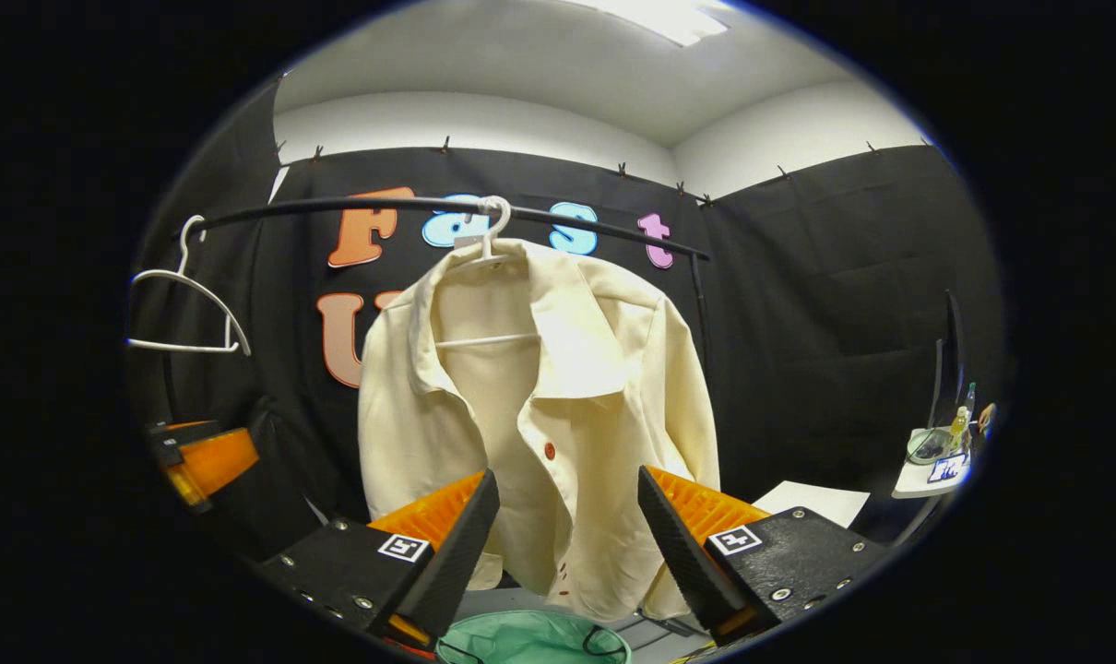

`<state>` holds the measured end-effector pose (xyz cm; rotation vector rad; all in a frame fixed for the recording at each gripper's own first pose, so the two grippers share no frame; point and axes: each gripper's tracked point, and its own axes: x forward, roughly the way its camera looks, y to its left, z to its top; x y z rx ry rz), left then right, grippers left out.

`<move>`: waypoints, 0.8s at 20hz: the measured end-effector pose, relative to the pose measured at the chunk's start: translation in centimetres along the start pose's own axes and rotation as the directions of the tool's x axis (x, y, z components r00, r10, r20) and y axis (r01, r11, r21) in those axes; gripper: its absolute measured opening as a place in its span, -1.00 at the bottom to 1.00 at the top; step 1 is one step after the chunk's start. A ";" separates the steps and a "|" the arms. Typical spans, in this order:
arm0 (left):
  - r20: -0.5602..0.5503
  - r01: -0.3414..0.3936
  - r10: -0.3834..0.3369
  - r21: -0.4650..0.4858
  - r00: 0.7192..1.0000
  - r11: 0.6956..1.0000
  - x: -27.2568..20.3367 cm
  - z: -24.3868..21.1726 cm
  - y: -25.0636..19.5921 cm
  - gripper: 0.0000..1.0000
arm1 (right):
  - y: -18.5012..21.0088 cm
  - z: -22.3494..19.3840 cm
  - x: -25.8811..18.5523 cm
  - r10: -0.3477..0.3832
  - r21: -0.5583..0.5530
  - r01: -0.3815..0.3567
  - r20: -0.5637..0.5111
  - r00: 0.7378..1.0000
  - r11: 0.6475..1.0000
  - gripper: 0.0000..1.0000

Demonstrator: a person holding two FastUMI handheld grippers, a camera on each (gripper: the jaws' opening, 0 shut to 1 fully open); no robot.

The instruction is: Grasp the clothes on the hanger with both hands and then place them into the laundry hamper below.

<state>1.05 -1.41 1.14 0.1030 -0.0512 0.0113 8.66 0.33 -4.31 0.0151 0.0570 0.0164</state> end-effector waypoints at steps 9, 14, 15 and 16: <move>0.016 -0.073 0.073 0.057 0.997 0.996 -1.5 0.0 1.8 1.00 | 0.4 -4.4 11.8 0.007 0.002 -0.007 -0.112 0.994 1.000 0.89; 0.001 -0.066 0.066 0.038 0.998 0.997 -1.7 -0.7 1.3 0.93 | -2.3 -4.5 14.3 -0.057 -0.036 0.054 -0.116 0.992 0.998 0.62; -0.002 -0.065 0.065 0.033 0.998 0.997 -1.7 -0.8 1.3 0.93 | -3.2 -4.3 14.2 -0.076 -0.031 0.073 -0.116 0.990 0.997 0.58; -0.004 -0.064 0.064 0.030 0.998 0.998 -1.7 -0.9 1.2 1.00 | -3.9 -4.1 14.1 -0.085 -0.021 0.083 -0.115 0.990 0.996 0.32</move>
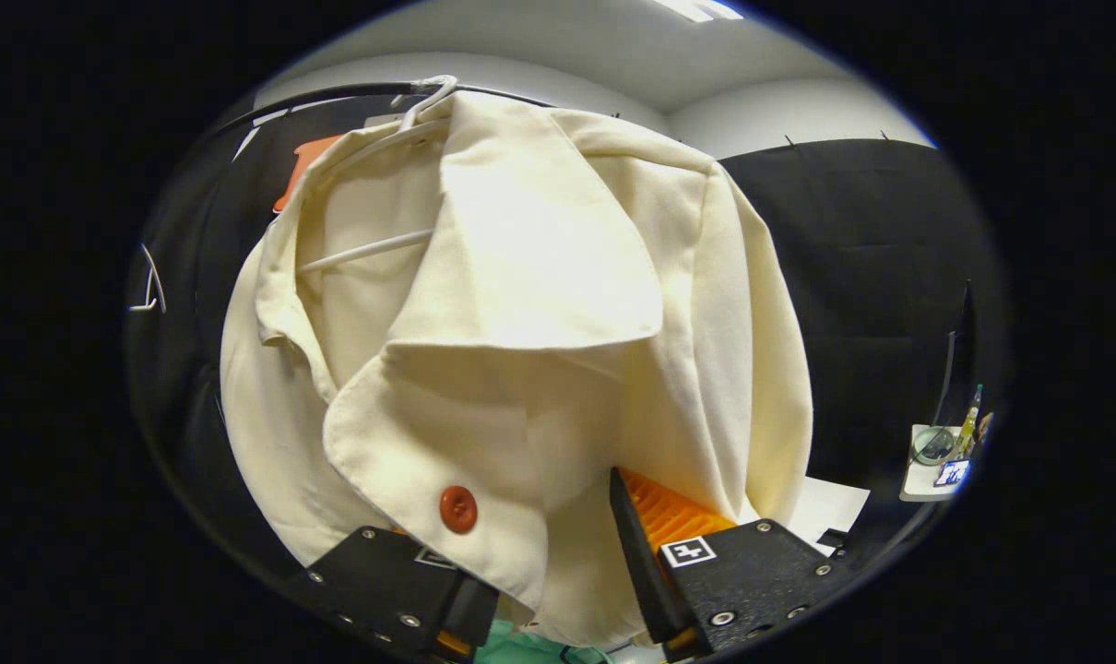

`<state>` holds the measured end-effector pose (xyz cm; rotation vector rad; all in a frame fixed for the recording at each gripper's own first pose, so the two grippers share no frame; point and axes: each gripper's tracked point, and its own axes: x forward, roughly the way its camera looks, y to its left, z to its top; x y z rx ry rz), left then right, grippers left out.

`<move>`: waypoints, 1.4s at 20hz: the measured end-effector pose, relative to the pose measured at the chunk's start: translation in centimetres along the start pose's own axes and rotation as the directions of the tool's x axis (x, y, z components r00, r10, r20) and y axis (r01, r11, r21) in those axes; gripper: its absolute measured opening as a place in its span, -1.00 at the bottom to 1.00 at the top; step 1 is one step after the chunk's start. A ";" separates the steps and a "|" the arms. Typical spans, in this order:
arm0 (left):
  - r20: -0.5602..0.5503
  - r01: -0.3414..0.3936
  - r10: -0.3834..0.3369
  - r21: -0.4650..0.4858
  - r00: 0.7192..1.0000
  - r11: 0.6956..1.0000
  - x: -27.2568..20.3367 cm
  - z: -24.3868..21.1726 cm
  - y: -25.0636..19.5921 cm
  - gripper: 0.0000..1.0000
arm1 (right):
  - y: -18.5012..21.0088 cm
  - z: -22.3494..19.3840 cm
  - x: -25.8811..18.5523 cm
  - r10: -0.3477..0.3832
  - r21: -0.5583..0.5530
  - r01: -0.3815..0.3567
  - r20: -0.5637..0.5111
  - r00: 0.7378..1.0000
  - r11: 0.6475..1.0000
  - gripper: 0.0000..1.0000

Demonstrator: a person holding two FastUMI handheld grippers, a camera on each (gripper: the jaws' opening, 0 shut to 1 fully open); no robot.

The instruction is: Grasp the clothes on the hanger with both hands and then place them into the laundry hamper below.

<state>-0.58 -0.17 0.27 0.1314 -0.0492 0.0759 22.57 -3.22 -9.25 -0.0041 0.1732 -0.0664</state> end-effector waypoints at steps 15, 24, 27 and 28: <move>0.058 0.336 -0.331 -0.188 0.942 0.923 12.3 0.1 -15.8 0.93 | -3.1 8.6 -9.2 0.118 -0.111 -0.101 0.165 0.979 0.989 -0.94; 0.015 -0.010 0.012 -0.112 1.000 0.994 23.1 -3.7 -14.7 1.00 | -3.2 8.4 -9.4 0.139 -0.093 -0.126 0.142 0.980 0.988 -0.94; 0.049 -0.186 0.187 -0.034 0.981 0.982 23.5 -3.5 -10.0 1.00 | -3.3 8.4 -9.4 0.142 -0.082 -0.131 0.138 0.980 0.988 -0.94; 0.065 -0.226 0.225 0.002 0.972 0.974 23.4 -3.2 -8.7 1.00 | -3.3 8.6 -9.5 0.143 -0.085 -0.132 0.140 0.980 0.988 -0.94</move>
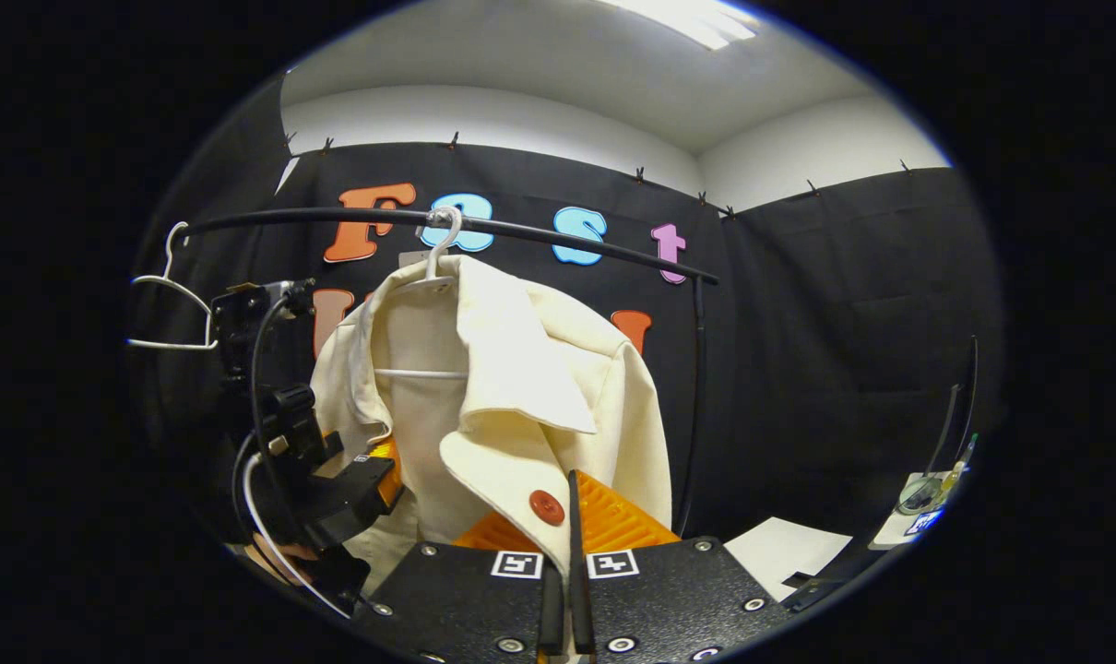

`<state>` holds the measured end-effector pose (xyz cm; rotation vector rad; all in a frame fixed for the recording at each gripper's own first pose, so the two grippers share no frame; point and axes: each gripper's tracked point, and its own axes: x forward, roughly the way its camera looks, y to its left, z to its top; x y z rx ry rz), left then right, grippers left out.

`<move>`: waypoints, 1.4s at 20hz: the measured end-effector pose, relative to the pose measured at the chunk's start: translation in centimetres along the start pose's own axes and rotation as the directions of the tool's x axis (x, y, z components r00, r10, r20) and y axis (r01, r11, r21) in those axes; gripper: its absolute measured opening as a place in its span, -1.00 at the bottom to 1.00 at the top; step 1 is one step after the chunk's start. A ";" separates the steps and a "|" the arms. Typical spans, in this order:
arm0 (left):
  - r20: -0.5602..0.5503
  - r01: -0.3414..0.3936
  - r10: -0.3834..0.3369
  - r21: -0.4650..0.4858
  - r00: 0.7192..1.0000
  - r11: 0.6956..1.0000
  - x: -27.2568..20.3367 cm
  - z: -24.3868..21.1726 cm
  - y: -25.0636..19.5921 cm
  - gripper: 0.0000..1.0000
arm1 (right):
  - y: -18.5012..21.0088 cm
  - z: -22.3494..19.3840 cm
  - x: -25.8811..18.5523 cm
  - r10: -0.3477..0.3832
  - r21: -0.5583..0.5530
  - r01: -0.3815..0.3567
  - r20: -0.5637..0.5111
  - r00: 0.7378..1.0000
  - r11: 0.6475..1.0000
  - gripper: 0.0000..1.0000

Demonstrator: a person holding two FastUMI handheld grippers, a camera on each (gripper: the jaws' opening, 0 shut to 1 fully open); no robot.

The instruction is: Grasp the clothes on the hanger with both hands and then place them into the laundry hamper below.

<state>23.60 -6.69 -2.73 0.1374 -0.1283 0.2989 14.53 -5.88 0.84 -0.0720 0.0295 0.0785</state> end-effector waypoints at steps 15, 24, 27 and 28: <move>0.370 -0.292 0.058 0.618 0.927 0.730 -5.5 10.6 9.4 -0.75 | -1.5 1.8 -1.1 -0.057 -0.010 0.058 0.074 0.996 0.998 -0.96; 0.478 -0.419 0.042 0.721 0.877 0.552 -2.8 15.4 11.4 -0.68 | -7.7 9.7 -2.0 -0.194 -0.032 0.207 0.234 0.953 0.978 -0.96; 0.487 -0.431 0.019 0.752 0.873 0.500 0.7 15.9 11.9 -0.75 | -9.8 13.1 -0.4 -0.228 -0.013 0.240 0.274 0.935 0.971 -0.96; 0.476 -0.418 0.014 0.758 0.879 0.501 1.6 15.8 11.7 -0.75 | -9.9 13.7 0.0 -0.223 0.006 0.230 0.273 0.936 0.973 -0.96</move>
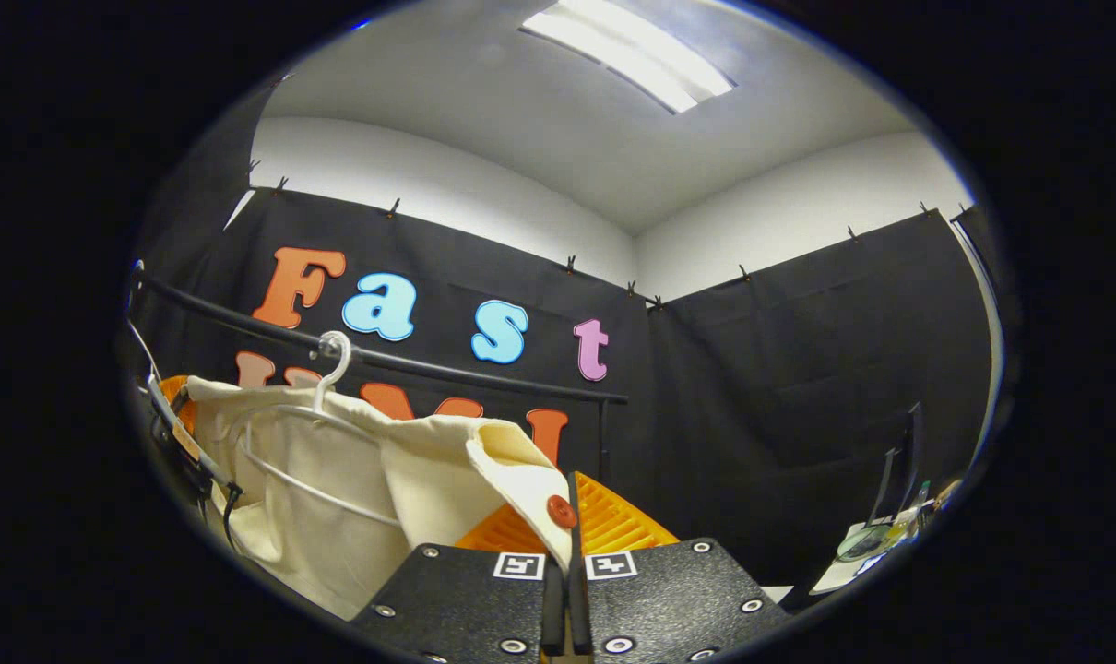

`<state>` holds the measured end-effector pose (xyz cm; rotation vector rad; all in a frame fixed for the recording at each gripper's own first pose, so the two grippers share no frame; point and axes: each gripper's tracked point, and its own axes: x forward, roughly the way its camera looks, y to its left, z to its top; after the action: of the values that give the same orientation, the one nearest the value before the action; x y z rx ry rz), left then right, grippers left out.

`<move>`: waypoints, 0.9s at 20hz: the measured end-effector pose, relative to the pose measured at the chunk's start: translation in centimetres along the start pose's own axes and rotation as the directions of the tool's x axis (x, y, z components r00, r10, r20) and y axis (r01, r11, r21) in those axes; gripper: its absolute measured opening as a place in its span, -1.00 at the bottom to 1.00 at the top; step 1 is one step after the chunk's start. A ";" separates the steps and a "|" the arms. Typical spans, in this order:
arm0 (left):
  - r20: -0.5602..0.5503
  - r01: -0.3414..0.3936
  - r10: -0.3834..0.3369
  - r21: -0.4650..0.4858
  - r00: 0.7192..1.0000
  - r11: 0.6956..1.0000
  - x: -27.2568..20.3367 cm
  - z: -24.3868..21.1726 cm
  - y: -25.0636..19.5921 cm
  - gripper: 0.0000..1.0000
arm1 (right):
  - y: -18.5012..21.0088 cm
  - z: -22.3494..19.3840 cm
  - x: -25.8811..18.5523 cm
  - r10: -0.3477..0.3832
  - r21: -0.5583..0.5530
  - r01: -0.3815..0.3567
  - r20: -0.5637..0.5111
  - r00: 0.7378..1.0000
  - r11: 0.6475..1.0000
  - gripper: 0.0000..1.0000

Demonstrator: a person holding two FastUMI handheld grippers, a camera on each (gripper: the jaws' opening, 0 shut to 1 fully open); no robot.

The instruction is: Grasp the clothes on the hanger with both hands and then place them into the laundry hamper below.

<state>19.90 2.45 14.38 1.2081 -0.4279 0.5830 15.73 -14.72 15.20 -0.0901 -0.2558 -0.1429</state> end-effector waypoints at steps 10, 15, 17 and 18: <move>0.036 0.049 -0.047 -0.064 0.998 0.997 4.1 1.0 -2.2 -0.75 | -2.0 0.4 9.2 0.032 -0.070 -0.032 -0.009 0.999 0.997 -0.96; 0.038 0.121 -0.117 -0.152 0.992 0.981 5.2 0.8 -5.1 -0.76 | -2.9 -3.0 14.7 0.055 0.012 -0.055 -0.070 0.996 0.998 -0.96; 0.015 0.151 -0.152 -0.255 0.988 0.955 4.9 0.4 -6.4 -0.76 | -2.5 -4.2 15.8 0.069 -0.006 -0.069 -0.061 0.996 0.998 -0.96; 0.002 0.160 -0.168 -0.311 0.986 0.937 4.4 -0.1 -6.8 -0.75 | -2.3 -5.2 15.8 0.077 -0.012 -0.078 -0.071 0.995 0.997 -0.96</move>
<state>27.55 1.72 11.97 0.9232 -0.3774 0.3695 31.82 -19.58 14.46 -0.1093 -0.1809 -0.0709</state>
